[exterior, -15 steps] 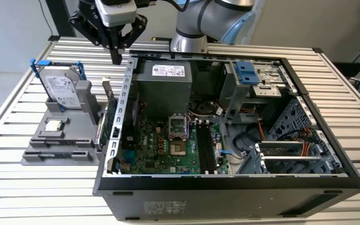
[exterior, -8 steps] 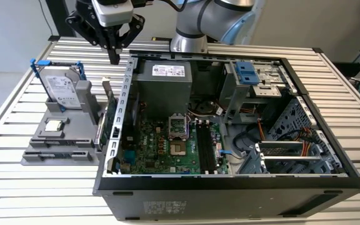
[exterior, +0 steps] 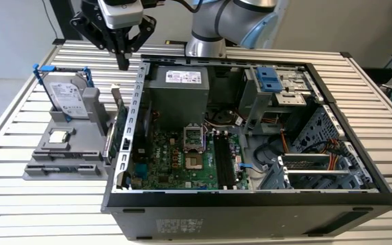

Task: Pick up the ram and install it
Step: 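Reach for the ram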

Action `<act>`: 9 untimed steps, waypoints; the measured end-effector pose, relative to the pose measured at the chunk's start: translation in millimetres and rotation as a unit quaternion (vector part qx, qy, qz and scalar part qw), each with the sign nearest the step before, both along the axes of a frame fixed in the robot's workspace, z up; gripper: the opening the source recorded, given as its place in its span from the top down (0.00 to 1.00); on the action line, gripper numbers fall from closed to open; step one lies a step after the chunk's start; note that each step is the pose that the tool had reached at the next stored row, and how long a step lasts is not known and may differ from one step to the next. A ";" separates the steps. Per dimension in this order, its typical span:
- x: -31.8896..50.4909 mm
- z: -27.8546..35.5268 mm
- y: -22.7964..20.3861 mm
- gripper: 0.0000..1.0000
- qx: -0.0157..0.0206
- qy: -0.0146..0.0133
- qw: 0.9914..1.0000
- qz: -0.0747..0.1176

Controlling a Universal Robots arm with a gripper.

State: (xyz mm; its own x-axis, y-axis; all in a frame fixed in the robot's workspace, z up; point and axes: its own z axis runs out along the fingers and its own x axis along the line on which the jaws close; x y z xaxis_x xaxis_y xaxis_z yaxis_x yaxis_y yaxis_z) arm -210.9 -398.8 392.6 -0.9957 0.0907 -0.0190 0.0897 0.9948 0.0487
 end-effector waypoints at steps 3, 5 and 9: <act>-0.8 0.0 0.0 1.00 0.000 0.000 1.000 0.000; -1.5 0.0 0.0 1.00 0.000 0.000 1.000 0.000; -3.6 0.0 0.0 1.00 0.000 0.000 1.000 0.000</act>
State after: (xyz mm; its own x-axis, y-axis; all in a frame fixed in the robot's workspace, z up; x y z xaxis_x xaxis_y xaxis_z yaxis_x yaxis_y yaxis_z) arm -214.5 -398.8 392.6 -0.9957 0.0908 -0.0190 0.0897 0.9948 0.0487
